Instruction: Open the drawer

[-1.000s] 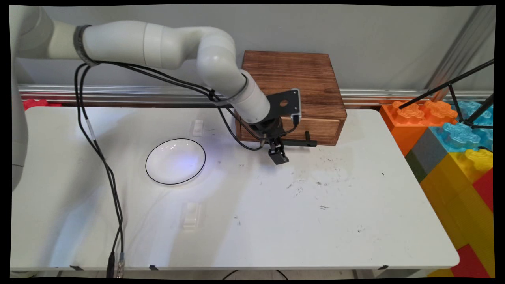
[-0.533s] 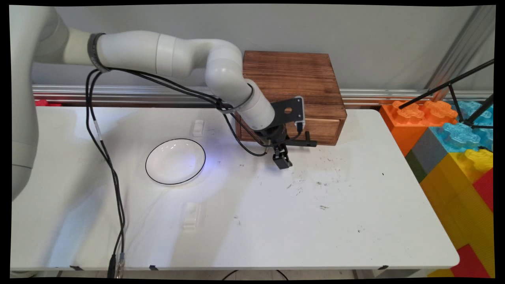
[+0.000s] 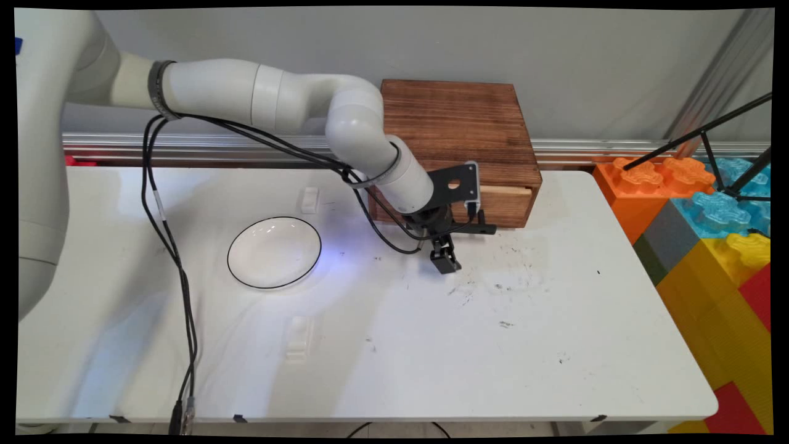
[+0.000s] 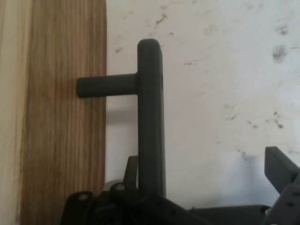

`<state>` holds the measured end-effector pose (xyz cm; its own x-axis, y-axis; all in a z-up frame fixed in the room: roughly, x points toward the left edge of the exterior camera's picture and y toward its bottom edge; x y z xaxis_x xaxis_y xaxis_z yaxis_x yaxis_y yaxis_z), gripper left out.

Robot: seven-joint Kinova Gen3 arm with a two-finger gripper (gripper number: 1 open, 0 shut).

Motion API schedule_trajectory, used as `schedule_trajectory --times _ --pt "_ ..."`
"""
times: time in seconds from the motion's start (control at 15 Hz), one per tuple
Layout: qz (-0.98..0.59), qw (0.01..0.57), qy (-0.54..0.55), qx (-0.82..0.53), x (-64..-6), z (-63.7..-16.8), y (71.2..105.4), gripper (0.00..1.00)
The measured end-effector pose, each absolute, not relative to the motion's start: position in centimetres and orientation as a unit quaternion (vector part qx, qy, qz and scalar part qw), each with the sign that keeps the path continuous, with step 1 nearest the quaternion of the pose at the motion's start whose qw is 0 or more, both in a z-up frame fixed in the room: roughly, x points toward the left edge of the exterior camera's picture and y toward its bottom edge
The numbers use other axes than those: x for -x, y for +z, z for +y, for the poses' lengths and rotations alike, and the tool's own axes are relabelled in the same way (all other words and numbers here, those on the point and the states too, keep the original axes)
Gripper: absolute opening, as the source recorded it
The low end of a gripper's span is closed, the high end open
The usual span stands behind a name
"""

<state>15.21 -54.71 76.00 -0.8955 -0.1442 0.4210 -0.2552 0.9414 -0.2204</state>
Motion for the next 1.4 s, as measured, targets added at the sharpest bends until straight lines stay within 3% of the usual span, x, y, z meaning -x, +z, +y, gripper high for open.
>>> schedule_trajectory --times 1.4 --pt "-0.965 0.235 0.067 -0.092 -13.1 -47.3 77.3 1.0"
